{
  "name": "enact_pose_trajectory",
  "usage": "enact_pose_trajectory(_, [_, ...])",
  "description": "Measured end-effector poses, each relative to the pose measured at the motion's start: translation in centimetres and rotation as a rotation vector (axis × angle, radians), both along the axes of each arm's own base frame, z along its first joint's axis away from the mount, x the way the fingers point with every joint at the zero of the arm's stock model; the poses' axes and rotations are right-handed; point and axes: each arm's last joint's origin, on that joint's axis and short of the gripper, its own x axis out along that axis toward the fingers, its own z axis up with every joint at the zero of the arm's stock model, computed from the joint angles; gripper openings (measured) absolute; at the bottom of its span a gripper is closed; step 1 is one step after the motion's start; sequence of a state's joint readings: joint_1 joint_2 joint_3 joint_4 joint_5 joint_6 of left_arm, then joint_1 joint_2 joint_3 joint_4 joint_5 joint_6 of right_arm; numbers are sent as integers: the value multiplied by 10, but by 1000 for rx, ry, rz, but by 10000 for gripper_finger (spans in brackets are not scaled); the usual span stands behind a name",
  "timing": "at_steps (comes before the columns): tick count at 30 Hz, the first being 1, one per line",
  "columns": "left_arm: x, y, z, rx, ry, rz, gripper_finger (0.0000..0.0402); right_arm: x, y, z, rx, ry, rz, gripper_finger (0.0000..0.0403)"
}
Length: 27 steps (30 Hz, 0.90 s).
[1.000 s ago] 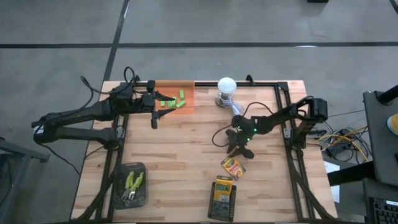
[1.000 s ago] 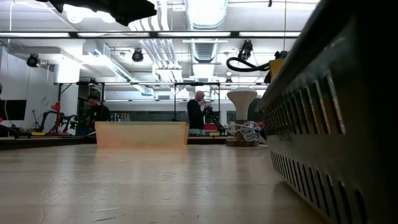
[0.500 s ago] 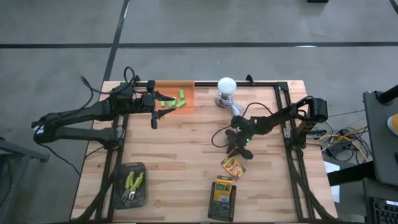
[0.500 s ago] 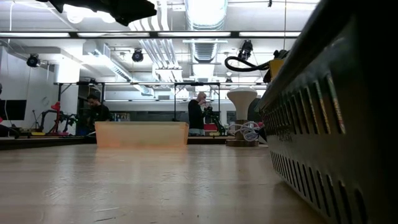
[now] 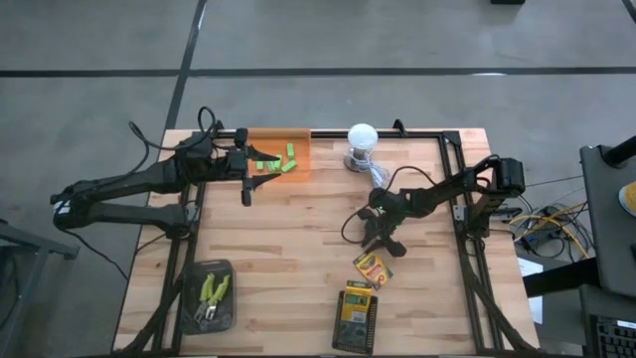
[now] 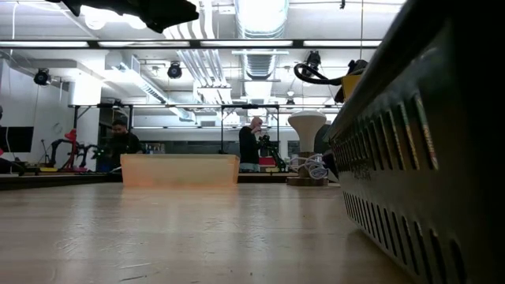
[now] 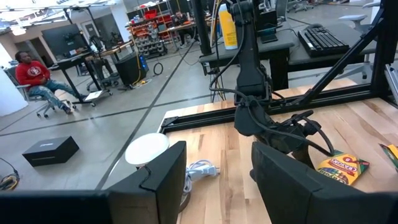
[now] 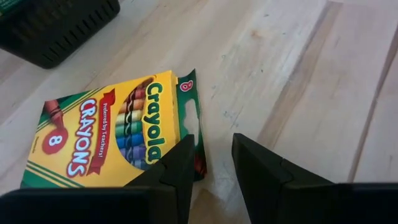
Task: Pick & Place School Supplies
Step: Put the crayon box into the right black bin
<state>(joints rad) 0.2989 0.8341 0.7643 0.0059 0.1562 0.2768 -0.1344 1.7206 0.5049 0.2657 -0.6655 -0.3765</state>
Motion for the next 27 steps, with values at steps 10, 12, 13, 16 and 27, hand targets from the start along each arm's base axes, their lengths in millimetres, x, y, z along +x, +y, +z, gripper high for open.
enact_pose_trajectory(10, [0,0,0,0,0,0,188,0,1,0,-30,-34,51,107])
enact_pose_trajectory(12, [0,0,0,0,0,0,188,-1,1,0,-43,-47,67,107])
enact_pose_trajectory(13, [0,0,0,0,0,0,188,-1,1,-1,-47,-50,72,107])
enact_pose_trajectory(16, [0,0,0,0,0,0,188,-1,1,-1,-49,-52,75,102])
enact_pose_trajectory(27, [0,0,0,0,0,0,188,2,0,1,-60,-46,38,89])
